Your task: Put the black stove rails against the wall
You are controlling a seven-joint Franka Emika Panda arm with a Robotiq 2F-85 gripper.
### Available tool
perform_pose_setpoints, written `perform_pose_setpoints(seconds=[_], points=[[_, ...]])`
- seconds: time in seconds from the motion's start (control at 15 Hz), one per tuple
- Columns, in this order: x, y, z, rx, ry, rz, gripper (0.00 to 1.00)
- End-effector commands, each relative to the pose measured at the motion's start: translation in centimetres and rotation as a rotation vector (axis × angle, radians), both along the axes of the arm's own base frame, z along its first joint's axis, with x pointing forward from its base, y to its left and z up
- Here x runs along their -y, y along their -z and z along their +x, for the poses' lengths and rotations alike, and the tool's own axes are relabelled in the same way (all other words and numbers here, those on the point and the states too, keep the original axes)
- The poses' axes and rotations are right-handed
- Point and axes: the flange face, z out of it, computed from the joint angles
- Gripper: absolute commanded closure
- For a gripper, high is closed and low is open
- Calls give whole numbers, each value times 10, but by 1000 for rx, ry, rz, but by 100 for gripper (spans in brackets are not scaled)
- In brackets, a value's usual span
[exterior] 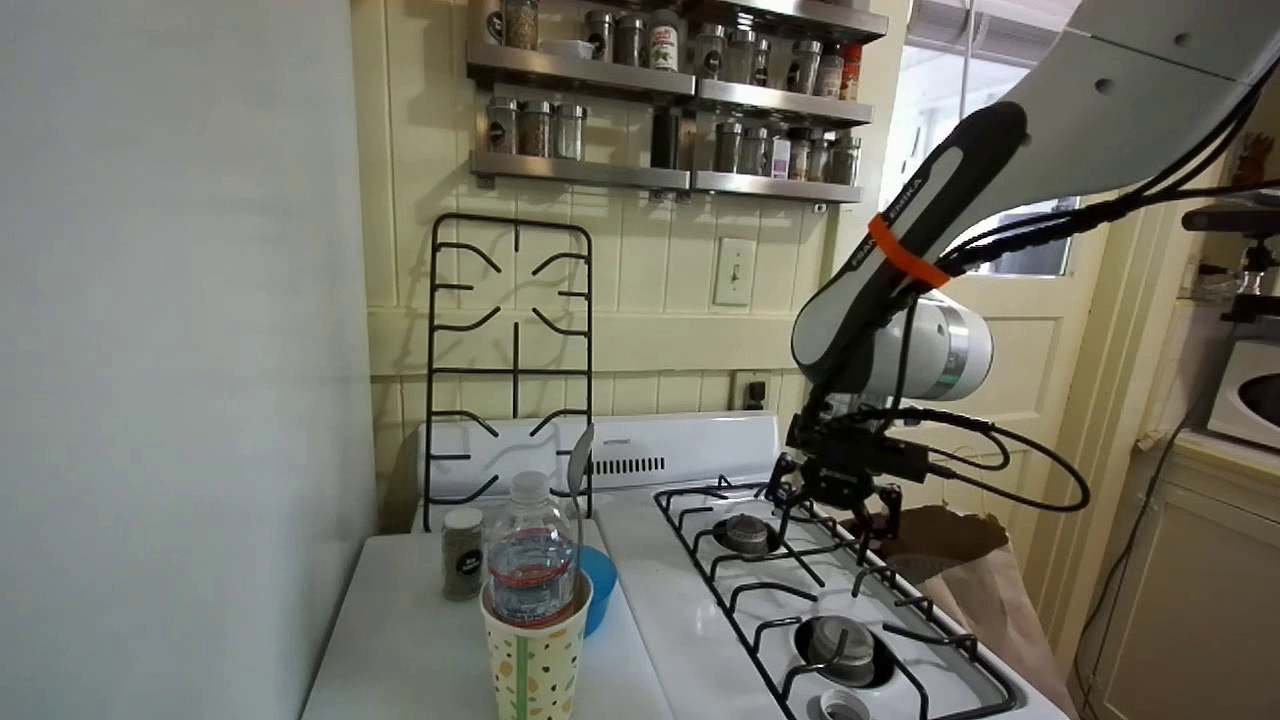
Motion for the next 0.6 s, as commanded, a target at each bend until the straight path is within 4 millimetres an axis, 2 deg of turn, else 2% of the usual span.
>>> perform_pose_setpoints(seconds=[0.0,0.47,0.53], points=[[0,8,11,-28,44,28,0],[-10,29,32,-35,65,55,0],[-12,32,35,-39,60,54,16]])
